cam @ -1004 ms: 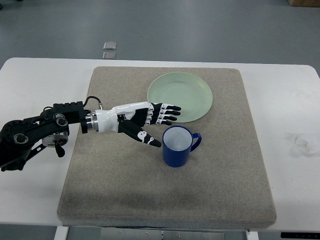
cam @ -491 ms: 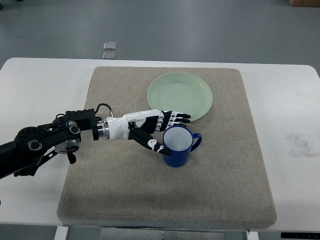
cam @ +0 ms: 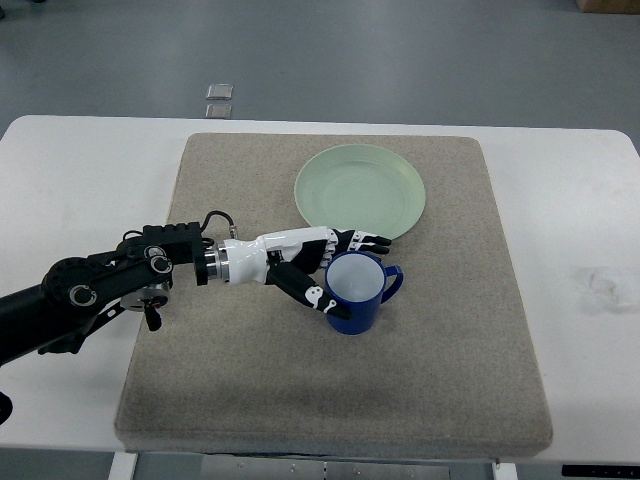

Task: Place cup left of plate with left hand

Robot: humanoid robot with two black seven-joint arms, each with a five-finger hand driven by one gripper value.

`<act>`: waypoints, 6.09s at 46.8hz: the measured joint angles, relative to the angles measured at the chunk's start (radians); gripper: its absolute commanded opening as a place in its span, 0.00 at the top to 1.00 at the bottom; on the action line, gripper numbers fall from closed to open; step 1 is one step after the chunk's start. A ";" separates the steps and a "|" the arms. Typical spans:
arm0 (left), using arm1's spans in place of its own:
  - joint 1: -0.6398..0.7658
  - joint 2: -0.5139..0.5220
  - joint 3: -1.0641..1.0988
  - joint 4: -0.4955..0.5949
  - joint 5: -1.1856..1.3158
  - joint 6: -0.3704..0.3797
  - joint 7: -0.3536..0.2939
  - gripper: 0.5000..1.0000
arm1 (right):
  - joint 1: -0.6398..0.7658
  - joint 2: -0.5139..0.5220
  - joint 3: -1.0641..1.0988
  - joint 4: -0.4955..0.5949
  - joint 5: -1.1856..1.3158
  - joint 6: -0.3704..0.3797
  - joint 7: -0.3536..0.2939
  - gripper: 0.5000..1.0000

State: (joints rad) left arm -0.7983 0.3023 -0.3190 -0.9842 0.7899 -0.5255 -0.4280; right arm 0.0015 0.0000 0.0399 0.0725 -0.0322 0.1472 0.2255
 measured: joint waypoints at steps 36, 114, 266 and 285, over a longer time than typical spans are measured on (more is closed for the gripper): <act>-0.001 -0.017 0.000 0.006 0.000 0.015 0.000 0.24 | 0.000 0.000 0.000 0.000 0.000 0.000 0.000 0.14; -0.003 0.001 -0.191 0.102 -0.029 0.259 -0.003 0.55 | 0.000 0.000 0.000 0.000 0.000 0.000 0.000 0.14; -0.004 0.138 -0.365 0.217 -0.297 0.393 -0.097 0.02 | 0.000 0.000 0.000 0.000 0.000 0.000 0.000 0.14; -0.086 0.072 -0.362 0.315 -0.500 0.473 0.057 0.03 | 0.000 0.000 0.000 0.000 0.000 0.000 0.000 0.14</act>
State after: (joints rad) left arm -0.8844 0.3745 -0.6808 -0.6692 0.2902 -0.0521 -0.3709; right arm 0.0014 0.0000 0.0399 0.0722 -0.0322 0.1477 0.2255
